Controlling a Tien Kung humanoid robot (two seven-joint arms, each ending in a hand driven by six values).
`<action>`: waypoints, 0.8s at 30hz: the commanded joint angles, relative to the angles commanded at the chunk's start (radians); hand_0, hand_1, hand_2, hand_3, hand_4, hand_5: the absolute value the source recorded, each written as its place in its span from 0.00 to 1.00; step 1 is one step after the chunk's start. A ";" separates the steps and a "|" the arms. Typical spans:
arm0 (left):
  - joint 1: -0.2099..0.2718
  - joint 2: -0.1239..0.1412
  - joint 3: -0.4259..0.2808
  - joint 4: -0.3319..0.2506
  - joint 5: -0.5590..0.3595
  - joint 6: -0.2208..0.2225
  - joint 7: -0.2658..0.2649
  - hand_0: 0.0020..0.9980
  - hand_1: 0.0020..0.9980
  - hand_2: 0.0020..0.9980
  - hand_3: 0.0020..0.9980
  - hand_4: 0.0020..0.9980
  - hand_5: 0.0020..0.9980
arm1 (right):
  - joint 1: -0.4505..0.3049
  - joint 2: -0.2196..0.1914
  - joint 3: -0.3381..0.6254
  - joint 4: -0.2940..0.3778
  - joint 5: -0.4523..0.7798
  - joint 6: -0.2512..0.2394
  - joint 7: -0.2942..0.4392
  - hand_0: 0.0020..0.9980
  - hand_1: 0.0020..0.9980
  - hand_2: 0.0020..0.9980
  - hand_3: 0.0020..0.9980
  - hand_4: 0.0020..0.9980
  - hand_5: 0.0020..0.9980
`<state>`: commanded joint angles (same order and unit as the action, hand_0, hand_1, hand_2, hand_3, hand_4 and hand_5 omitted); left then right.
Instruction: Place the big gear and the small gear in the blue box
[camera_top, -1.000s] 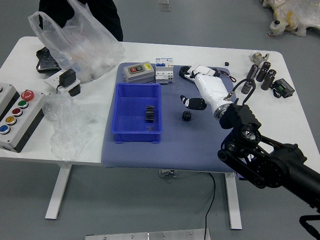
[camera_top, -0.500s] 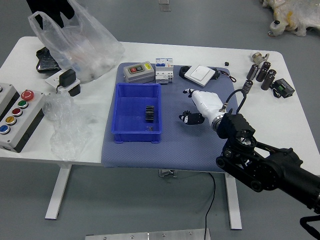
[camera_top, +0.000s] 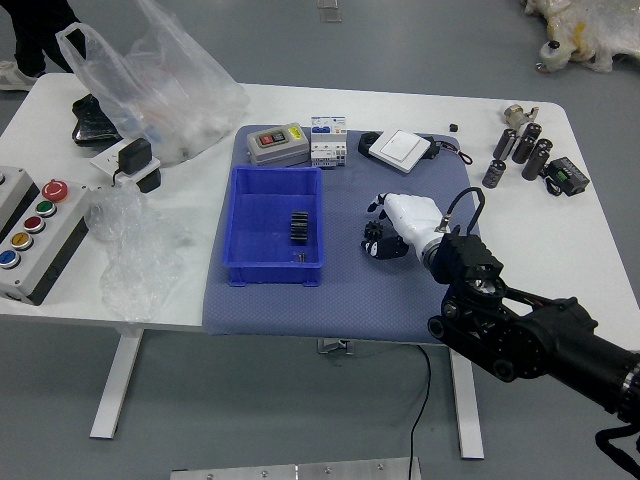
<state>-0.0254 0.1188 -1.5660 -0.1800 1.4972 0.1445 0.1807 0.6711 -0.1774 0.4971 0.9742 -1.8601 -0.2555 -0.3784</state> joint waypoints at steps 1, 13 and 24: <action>0.000 0.000 0.000 0.000 0.000 0.000 0.000 0.62 0.52 0.52 0.66 0.70 0.27 | 0.001 0.001 -0.003 -0.003 0.002 -0.002 0.001 0.39 0.50 0.49 0.51 0.46 0.08; 0.000 -0.001 -0.001 0.000 -0.001 0.000 -0.001 0.62 0.52 0.52 0.66 0.70 0.27 | 0.008 -0.011 -0.007 0.013 0.002 -0.009 0.009 0.39 0.49 0.42 0.44 0.40 0.03; 0.003 0.000 -0.004 0.000 0.002 0.000 0.001 0.62 0.52 0.52 0.66 0.70 0.27 | 0.061 -0.033 0.020 0.167 -0.051 -0.043 0.011 0.40 0.50 0.42 0.44 0.41 0.02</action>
<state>-0.0222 0.1186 -1.5697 -0.1800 1.4997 0.1445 0.1815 0.7325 -0.2108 0.5175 1.1414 -1.9108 -0.2982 -0.3679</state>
